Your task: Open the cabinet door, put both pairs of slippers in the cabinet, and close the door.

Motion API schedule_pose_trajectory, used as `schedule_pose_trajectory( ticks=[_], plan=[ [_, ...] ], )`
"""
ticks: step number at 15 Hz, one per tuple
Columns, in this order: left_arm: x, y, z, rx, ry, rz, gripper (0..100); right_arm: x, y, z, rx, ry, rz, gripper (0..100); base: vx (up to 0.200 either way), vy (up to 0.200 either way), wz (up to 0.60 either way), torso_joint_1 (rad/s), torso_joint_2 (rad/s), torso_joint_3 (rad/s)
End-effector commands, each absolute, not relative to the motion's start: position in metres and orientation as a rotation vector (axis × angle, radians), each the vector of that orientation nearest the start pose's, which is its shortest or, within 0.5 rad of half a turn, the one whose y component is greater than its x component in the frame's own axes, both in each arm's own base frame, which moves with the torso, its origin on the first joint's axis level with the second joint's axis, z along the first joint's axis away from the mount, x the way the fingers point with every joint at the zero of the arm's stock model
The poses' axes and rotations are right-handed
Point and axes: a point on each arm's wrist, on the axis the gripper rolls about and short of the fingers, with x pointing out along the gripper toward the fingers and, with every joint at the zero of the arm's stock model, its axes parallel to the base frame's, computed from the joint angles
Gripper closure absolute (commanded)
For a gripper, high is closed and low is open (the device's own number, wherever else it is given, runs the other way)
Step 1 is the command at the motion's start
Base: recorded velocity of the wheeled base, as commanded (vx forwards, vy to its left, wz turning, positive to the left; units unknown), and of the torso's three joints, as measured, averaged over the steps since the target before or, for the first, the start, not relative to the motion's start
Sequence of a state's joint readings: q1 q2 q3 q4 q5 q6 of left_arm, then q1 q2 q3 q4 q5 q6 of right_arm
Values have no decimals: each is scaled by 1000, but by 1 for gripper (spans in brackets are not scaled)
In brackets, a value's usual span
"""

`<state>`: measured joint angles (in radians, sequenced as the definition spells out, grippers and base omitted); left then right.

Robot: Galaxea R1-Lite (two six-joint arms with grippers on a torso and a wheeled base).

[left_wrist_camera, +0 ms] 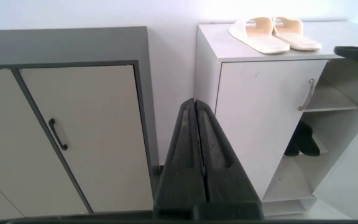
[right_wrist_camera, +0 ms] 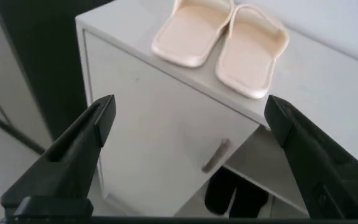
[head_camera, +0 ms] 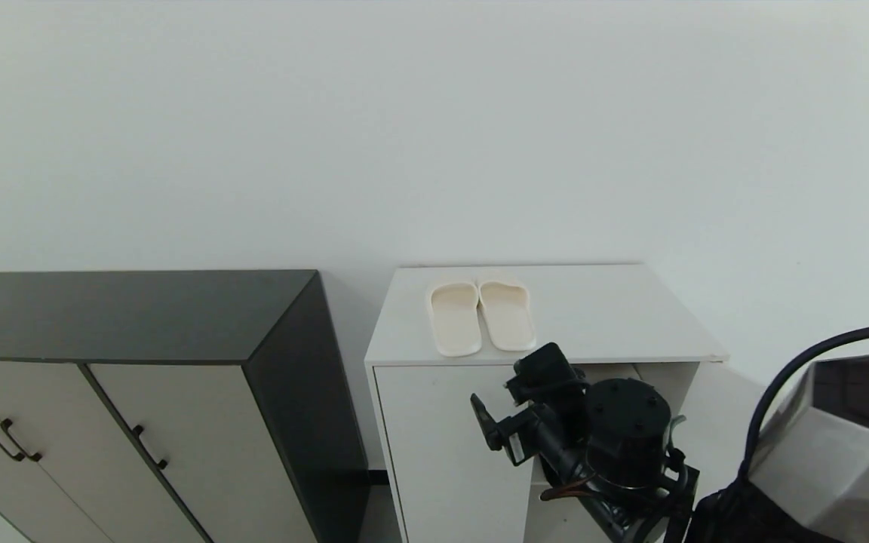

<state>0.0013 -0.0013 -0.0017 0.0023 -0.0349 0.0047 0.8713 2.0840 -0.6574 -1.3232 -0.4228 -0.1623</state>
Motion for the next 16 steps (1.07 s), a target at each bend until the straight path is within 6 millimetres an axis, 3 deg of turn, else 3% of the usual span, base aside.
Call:
schedule_pose_trajectory(
  ticks=[1, 3, 5, 7, 16],
  plan=[
    [-23, -1, 76, 6, 1, -34, 100, 215, 247, 159, -136, 47, 450, 0, 0, 0, 0, 0, 0, 0],
    [-23, -1, 76, 5, 0, -32, 100, 212, 250, 186, -46, 161, 404, 0, 0, 0, 0, 0, 0, 0],
    [-23, -1, 76, 11, 0, -32, 100, 216, 264, 196, 23, 277, 315, 0, 0, 0, 0, 0, 0, 0],
    [-23, -1, 76, 11, 1, -34, 100, 219, 276, 187, 15, 311, 247, 0, 0, 0, 0, 0, 0, 0],
    [-23, -1, 75, 11, 3, -35, 100, 251, 304, 140, -18, 339, 205, 0, 200, 0, 0, 5, -2, 1]
  ],
)
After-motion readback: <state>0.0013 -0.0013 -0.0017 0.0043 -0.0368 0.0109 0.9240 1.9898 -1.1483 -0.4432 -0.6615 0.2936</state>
